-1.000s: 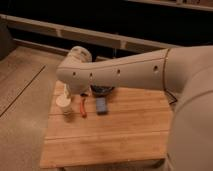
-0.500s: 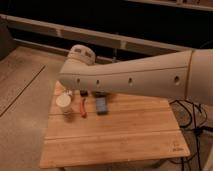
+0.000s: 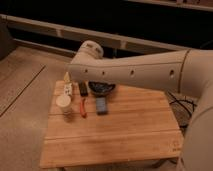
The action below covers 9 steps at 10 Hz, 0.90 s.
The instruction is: Place the eraser in the ceramic cup
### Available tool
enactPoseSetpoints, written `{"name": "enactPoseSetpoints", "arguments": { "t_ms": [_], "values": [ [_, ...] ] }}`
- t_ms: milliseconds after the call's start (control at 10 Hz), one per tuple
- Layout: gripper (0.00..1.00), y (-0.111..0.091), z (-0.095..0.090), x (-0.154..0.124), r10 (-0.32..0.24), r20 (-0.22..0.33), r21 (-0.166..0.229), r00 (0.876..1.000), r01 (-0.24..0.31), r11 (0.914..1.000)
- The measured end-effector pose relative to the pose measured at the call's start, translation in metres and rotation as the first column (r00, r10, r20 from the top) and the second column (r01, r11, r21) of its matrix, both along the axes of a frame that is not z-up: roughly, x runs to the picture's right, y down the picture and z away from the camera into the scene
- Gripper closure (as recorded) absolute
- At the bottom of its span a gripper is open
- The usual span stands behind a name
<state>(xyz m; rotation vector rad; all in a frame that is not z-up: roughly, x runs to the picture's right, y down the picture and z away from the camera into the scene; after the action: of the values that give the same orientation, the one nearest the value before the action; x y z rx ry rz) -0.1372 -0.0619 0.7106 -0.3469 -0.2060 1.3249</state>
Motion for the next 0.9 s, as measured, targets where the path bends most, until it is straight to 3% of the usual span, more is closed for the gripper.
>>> {"name": "enactPoseSetpoints", "arguments": {
  "t_ms": [400,900],
  "values": [
    [0.35,-0.012,0.059,-0.001,0.012,0.055,-0.031,0.998,-0.011,0.9995],
    [0.35,-0.012,0.065,0.000,0.014,0.056,-0.038,0.998,-0.012,0.9992]
  ]
}}
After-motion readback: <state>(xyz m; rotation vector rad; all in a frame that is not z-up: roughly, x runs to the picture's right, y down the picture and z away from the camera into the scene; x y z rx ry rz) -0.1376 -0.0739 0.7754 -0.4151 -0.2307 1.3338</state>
